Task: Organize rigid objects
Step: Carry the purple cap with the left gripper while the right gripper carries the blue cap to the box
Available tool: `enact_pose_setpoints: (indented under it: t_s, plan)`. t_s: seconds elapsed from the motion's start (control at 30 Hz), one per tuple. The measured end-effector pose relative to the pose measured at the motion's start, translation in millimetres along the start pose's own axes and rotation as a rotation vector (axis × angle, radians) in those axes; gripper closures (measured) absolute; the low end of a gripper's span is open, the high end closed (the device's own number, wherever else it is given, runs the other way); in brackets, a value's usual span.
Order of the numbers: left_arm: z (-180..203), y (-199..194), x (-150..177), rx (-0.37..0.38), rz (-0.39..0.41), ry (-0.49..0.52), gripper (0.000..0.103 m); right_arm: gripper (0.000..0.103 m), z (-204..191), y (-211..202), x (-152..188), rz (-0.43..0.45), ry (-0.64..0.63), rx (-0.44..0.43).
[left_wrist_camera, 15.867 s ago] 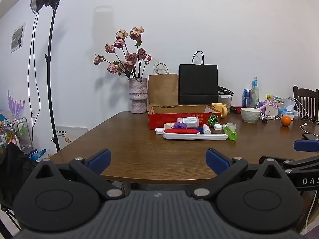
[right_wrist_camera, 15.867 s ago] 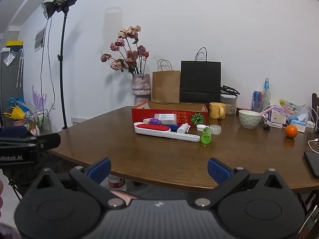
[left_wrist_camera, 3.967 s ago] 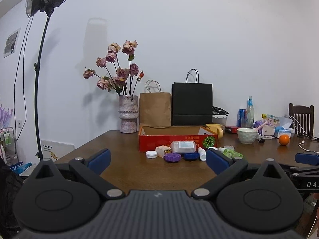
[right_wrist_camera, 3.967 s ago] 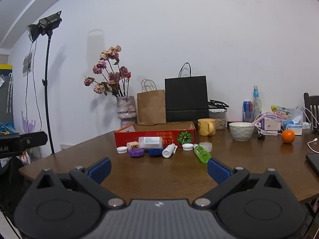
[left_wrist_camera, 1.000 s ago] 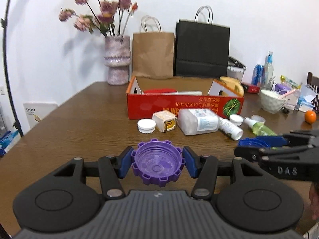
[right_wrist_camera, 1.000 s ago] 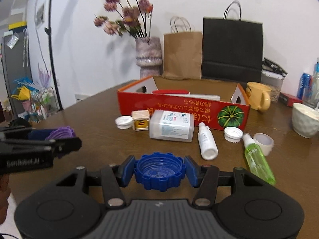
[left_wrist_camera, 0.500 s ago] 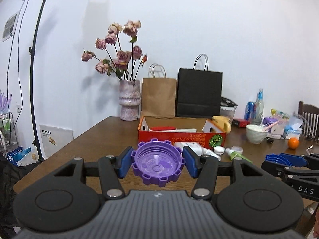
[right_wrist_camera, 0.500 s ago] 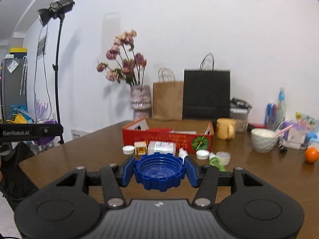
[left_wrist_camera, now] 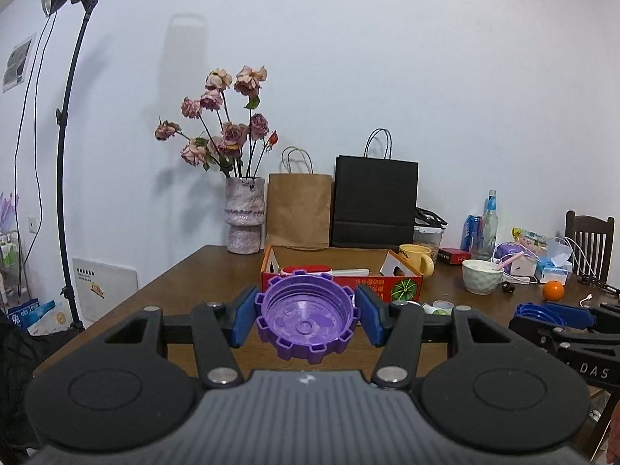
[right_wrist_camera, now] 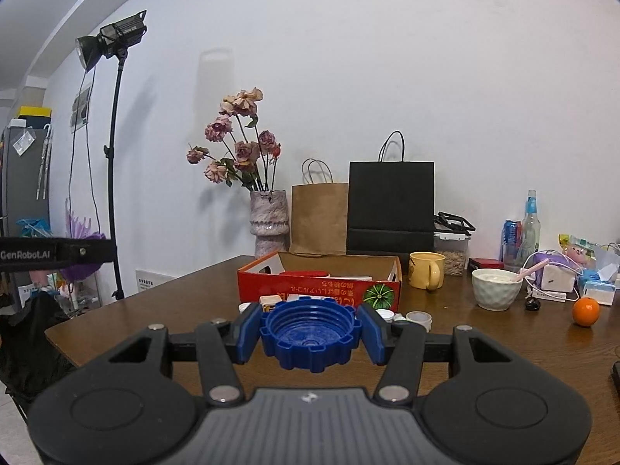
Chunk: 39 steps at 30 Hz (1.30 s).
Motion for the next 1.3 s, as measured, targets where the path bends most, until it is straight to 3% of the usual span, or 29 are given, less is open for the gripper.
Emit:
enact_pose_setpoints:
  t_s: [0.47, 0.67, 0.87, 0.97, 1.1, 1.3]
  plan:
    - [-16.4, 76.7, -6.7, -0.011, -0.03, -0.011, 0.047, 0.05, 26.7, 72.7, -39.0, -0.01, 0.008, -0.039]
    - [-16.8, 135.2, -21.9, 0.054, -0.066, -0.021, 0.047, 0.05, 44.4, 117.3, -67.5, -0.04, 0.058, -0.109]
    - [-17.0, 206.1, -58.1, 0.115, -0.1, -0.008, 0.048, 0.05, 61.5, 185.0, -104.8, -0.093, 0.038, -0.168]
    - [-16.4, 247.7, -75.0, 0.145, -0.149, -0.024, 0.048, 0.05, 73.9, 231.7, -118.8, -0.141, 0.025, -0.175]
    - [-16.0, 311.3, -82.9, 0.166, -0.243, -0.039, 0.048, 0.05, 92.1, 296.9, -122.7, -0.238, 0.102, -0.208]
    - [-28.1, 412.1, -54.8, 0.157, -0.439, -0.099, 0.048, 0.05, 105.6, 395.9, -107.1, -0.375, 0.124, -0.202]
Point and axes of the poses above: each gripper's, at about its wrist camera, not at the fingertips, and y roughly the way its jaws point, z to its right, x to its underside, the point moved 9 cm from there along y, roughly the way its jaws point, and after that the axes turned 4 degrees about z, right-handed, at the moved point
